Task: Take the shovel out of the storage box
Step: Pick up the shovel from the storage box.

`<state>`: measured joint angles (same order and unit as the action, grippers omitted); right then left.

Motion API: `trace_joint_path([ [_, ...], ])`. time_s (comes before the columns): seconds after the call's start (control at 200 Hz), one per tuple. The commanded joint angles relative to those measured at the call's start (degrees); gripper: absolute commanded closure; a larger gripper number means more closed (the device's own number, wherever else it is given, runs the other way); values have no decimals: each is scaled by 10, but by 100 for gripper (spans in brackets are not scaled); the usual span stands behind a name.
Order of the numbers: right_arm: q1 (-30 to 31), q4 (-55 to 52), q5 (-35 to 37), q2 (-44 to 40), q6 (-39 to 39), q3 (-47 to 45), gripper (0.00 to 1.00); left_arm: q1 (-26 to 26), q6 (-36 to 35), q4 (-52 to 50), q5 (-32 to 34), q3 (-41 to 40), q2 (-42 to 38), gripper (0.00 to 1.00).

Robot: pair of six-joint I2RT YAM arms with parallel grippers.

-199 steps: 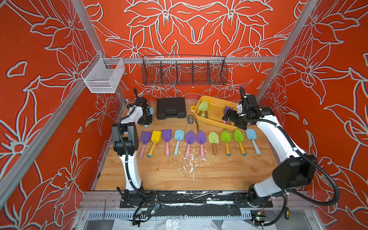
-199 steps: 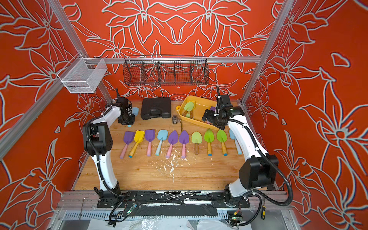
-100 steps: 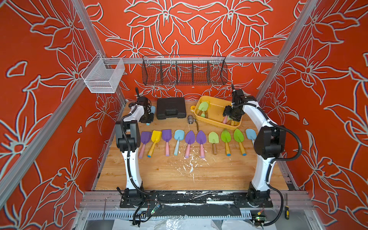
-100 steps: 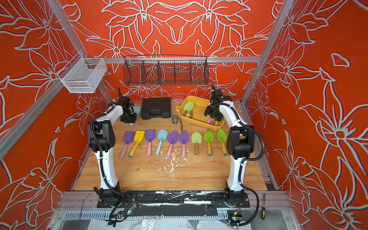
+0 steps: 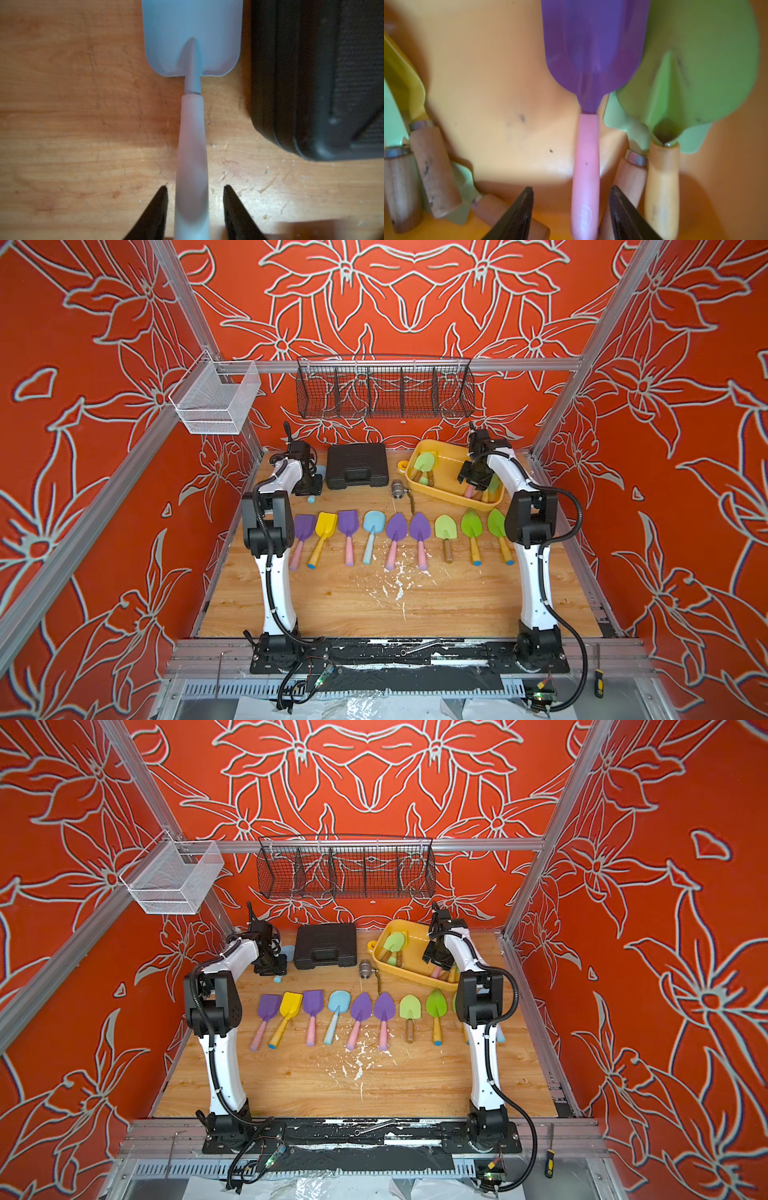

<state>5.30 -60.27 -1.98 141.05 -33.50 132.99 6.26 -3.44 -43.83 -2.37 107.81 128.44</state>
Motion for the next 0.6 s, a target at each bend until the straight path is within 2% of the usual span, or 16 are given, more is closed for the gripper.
trace_joint_path([
  [0.0, -3, -44, 20, 25, -14, 33, 42, -4, 23, 1, -17, -9, -38, 50],
  [0.235, -6, -44, 15, 52, -18, 32, 47, -16, 76, 12, -30, -40, -114, 44],
  [0.355, -7, -40, 14, 62, -17, 32, 50, -26, 113, 26, -23, -86, -171, 42],
  [0.43, -6, -30, 13, 63, -16, 27, 61, -31, 139, 43, -3, -127, -212, 40],
  [0.54, -7, -23, 5, 58, -14, 29, 89, -35, 171, 56, 11, -173, -281, 39],
  [0.595, -7, -20, 4, 50, -11, 27, 99, -36, 181, 63, 13, -192, -316, 38],
])
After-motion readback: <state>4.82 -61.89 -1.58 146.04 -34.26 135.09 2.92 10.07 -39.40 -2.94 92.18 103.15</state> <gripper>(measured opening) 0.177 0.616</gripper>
